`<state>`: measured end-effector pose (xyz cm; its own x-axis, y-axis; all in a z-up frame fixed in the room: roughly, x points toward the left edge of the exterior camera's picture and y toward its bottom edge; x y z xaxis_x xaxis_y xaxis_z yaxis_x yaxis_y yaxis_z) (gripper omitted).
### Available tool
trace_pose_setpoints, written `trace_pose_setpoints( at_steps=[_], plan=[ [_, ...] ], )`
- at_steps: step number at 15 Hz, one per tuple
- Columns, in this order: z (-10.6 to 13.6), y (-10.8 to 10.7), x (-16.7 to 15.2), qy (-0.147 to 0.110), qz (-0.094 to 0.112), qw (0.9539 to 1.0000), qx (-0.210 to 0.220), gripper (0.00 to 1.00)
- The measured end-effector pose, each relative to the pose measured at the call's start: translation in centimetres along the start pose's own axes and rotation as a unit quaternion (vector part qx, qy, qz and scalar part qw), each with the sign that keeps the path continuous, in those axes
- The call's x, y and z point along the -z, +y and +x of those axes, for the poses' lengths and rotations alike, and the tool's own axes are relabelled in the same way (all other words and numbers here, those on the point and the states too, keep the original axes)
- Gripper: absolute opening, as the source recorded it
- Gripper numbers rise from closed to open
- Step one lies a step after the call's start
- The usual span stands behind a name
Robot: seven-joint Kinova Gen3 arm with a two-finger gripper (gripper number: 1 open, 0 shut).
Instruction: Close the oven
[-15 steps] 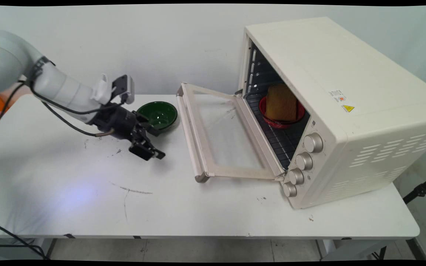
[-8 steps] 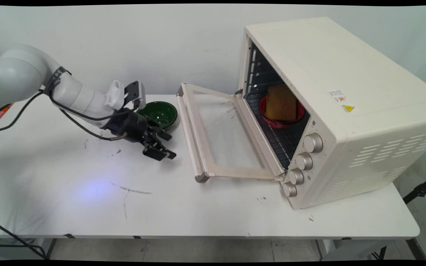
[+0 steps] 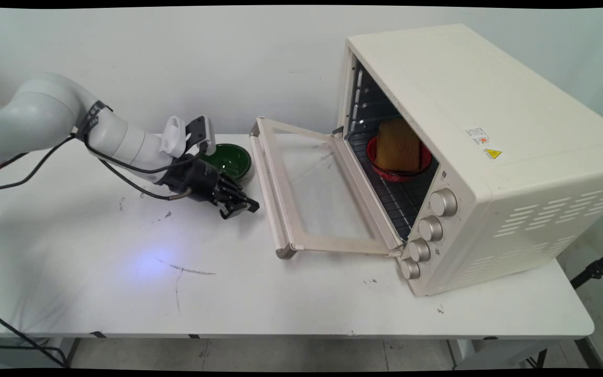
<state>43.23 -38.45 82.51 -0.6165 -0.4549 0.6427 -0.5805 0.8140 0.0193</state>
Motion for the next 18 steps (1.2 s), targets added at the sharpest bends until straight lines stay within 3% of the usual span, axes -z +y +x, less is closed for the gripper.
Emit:
trace_pose_setpoints(
  at_steps=[10, 18],
  plan=[
    [2.4, 0.3, 0.5, 0.044, 0.008, 0.9990, -0.005, 0.00],
    [6.6, 0.2, 2.3, 0.086, 0.023, 0.9960, -0.002, 0.00]
  ],
)
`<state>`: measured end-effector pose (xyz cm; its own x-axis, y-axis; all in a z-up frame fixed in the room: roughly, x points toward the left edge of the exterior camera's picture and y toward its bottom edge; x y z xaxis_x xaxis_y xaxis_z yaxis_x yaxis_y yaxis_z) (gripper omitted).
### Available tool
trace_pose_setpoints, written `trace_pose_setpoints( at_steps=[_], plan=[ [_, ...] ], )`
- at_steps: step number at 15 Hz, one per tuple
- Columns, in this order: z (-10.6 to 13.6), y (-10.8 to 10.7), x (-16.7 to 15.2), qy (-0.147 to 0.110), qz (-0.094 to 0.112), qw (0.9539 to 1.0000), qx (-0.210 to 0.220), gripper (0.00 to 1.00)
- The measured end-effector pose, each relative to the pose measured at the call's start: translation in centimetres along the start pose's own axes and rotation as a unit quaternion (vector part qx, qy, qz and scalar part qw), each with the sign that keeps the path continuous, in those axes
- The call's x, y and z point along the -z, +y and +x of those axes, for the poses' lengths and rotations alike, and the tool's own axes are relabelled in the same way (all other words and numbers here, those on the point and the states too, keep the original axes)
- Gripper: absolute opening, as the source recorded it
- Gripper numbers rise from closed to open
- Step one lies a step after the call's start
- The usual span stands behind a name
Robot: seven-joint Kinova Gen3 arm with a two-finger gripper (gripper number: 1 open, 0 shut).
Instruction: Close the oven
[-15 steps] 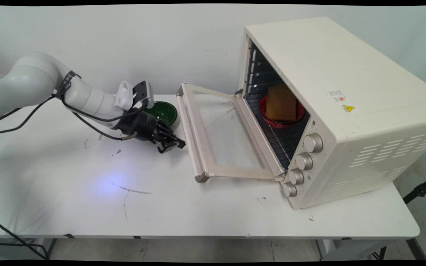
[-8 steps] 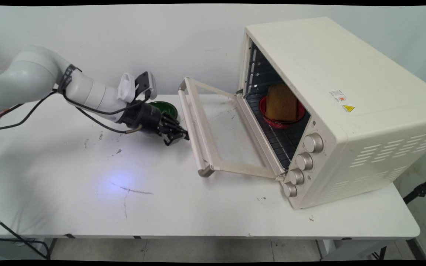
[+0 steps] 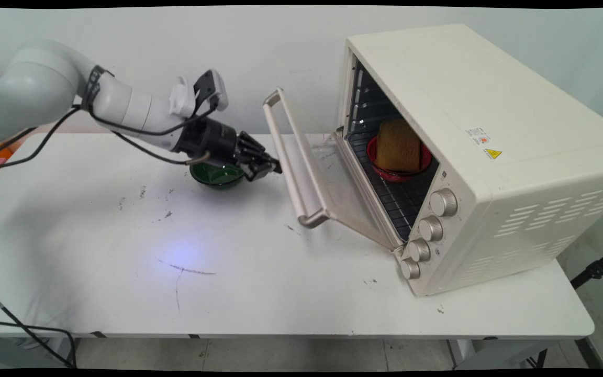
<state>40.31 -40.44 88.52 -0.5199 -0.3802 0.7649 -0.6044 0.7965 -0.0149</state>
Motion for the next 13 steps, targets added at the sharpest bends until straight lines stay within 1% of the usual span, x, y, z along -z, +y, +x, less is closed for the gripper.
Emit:
trace_pose_setpoints(
  at_steps=[7, 10, 13],
  plan=[
    [4.8, -0.8, 0.2, 0.027, 0.010, 0.9996, 0.001, 0.00],
    [6.4, -1.2, 0.4, 0.029, 0.012, 0.9995, 0.000, 0.00],
    [7.2, -1.4, 0.7, 0.025, 0.012, 0.9996, 0.000, 0.00]
  ],
)
